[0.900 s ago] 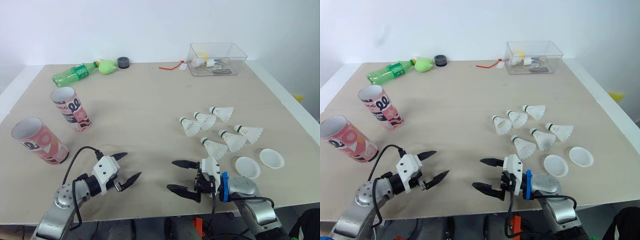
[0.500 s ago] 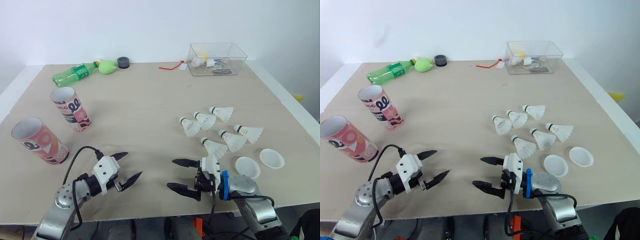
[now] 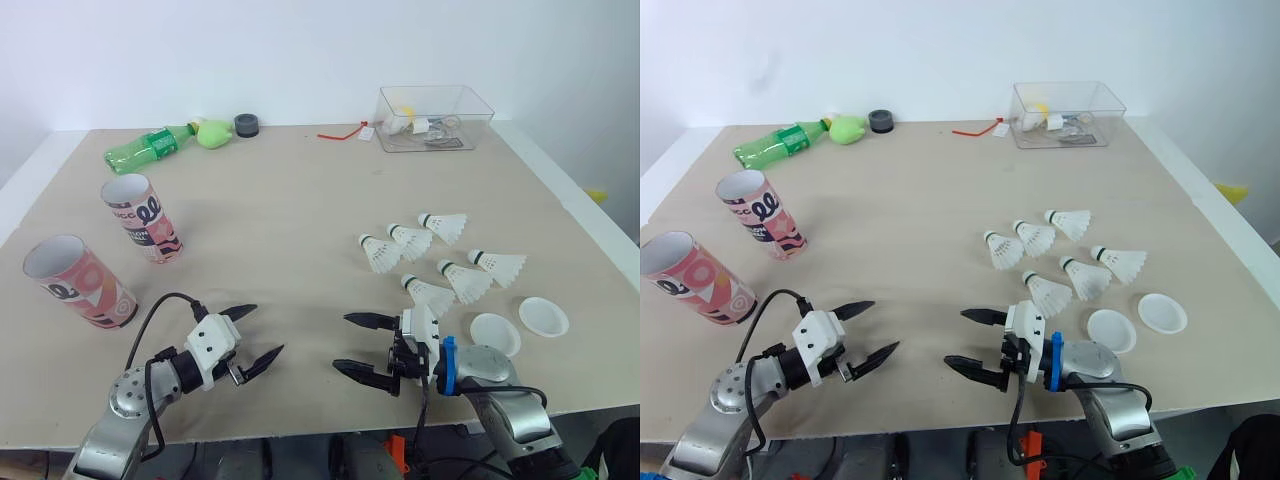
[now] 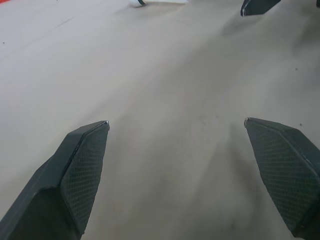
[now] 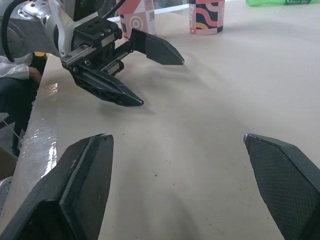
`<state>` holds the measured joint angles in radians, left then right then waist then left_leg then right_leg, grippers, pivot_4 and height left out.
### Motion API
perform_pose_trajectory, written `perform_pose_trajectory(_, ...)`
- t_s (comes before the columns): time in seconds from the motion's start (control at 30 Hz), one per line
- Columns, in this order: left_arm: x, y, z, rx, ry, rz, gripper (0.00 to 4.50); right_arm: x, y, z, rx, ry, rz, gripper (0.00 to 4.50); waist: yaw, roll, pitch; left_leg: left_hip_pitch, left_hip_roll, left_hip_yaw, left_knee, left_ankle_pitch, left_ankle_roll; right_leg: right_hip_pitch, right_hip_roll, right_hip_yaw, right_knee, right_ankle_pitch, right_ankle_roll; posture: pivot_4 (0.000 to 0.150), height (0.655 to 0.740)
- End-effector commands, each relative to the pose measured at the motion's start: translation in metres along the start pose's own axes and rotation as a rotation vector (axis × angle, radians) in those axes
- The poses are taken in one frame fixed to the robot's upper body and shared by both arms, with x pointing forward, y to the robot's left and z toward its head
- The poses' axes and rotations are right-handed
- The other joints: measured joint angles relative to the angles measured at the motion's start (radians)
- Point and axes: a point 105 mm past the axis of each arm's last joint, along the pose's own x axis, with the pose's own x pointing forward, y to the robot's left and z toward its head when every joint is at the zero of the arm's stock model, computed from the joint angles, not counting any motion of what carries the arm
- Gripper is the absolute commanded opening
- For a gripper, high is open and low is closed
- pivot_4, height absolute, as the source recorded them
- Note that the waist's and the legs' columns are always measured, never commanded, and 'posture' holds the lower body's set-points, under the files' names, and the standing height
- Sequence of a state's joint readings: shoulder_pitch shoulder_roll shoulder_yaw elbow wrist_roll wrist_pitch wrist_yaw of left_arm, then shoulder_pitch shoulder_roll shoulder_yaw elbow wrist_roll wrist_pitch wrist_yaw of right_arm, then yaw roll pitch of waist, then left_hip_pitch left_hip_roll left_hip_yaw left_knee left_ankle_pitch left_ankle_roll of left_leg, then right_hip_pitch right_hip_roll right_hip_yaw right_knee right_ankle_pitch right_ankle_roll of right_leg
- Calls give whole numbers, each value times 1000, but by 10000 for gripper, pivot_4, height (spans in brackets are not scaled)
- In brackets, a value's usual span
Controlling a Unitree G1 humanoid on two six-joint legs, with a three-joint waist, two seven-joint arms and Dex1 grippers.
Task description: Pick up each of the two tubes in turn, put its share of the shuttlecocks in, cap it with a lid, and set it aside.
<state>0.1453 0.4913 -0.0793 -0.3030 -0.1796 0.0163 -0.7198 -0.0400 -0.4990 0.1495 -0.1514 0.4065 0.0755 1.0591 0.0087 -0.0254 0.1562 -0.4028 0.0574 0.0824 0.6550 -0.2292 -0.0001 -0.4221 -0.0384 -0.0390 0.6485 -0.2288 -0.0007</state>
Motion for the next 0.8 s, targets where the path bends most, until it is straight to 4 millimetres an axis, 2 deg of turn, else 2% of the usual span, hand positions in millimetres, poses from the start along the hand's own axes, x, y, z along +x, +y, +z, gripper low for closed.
perform_pose_trajectory(0.03,-4,12,7,-22,-45,97,45000,-1,-5,10,-37,-41,-22,44690,0,0,0,0,0,0,0,0,0,0,0,0,0,0,0,1500,7400)
perform_pose_trajectory(0.13,-13,27,11,-58,-83,243,45000,1,-6,12,-43,-50,-23,44690,0,0,0,0,0,0,0,0,0,0,0,0,0,0,0,1500,7400)
perform_pose_trajectory(0.4,-37,33,10,-68,-103,614,45000,14,-12,21,-56,-74,-10,44690,0,-1,0,0,0,1,0,0,0,0,0,1,0,1,1,1500,7400)
perform_pose_trajectory(0.57,-58,36,1,-152,-73,866,45000,19,-14,21,-61,-76,5,44690,-1,-3,-1,0,0,1,0,0,0,0,0,2,0,1,1,1500,7400)
perform_pose_trajectory(0.8,-83,41,-11,-274,-69,1076,45000,26,-15,24,-72,-82,41,44690,-1,-4,0,0,0,1,0,0,0,0,0,1,0,1,1,1500,7400)
